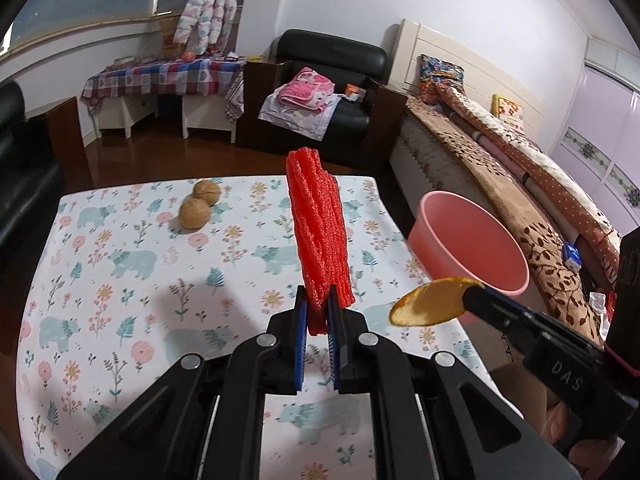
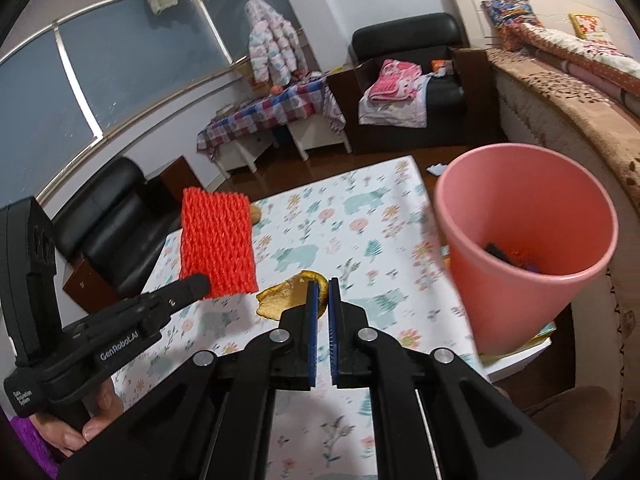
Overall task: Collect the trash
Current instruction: 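Carry the red net and yellow peel over the pink bucket with both tools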
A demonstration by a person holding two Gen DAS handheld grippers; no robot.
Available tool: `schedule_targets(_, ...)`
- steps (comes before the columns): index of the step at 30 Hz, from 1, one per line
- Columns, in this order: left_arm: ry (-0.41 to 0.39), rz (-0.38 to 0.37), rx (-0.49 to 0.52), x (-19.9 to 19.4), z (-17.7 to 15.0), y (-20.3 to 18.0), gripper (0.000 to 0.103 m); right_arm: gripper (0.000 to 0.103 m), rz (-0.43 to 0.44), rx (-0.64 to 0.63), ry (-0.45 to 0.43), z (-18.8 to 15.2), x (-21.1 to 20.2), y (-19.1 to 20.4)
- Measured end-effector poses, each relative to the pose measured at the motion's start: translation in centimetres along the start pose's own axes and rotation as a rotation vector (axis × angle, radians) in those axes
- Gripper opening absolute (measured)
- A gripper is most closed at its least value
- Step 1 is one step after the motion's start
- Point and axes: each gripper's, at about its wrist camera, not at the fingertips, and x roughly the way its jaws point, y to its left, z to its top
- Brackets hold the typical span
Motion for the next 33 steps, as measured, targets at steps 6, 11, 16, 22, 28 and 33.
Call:
schedule_targets(6, -0.001, -0.029, 0.04, 0.9, 1.1, -2.4, 0.008, 0.005, -0.045, 0.044, -0.056, 1.1, -1.4, -2.7)
schedule_targets(11, -0.004, -0.06, 0.074, 1.7, 2.0, -4.6, 0.008, 0.005, -0.096, 0.079, -0.103, 2.1, -2.6, -5.3)
schedule_targets(16, -0.004, -0.097, 0.113, 2.6, 2.7, -7.2, 0.008, 0.005, -0.142, 0.106, -0.13, 2.7, -3.4, -7.3)
schedule_targets(22, 0.009, -0.141, 0.145, 4.0, 3.4, -9.7, 0.008, 0.005, -0.202, 0.11, -0.153, 3.4, -3.6, -9.5)
schedule_targets(28, 0.029, -0.176, 0.185, 5.8, 4.1, -12.5, 0.008, 0.005, -0.259, 0.127, -0.157, 3.6, -3.1, -11.5)
schedule_targets(33, 0.062, -0.19, 0.214, 7.8, 4.1, -14.3, 0.008, 0.005, -0.292, 0.153, -0.139, 3.6, -2.3, -13.7)
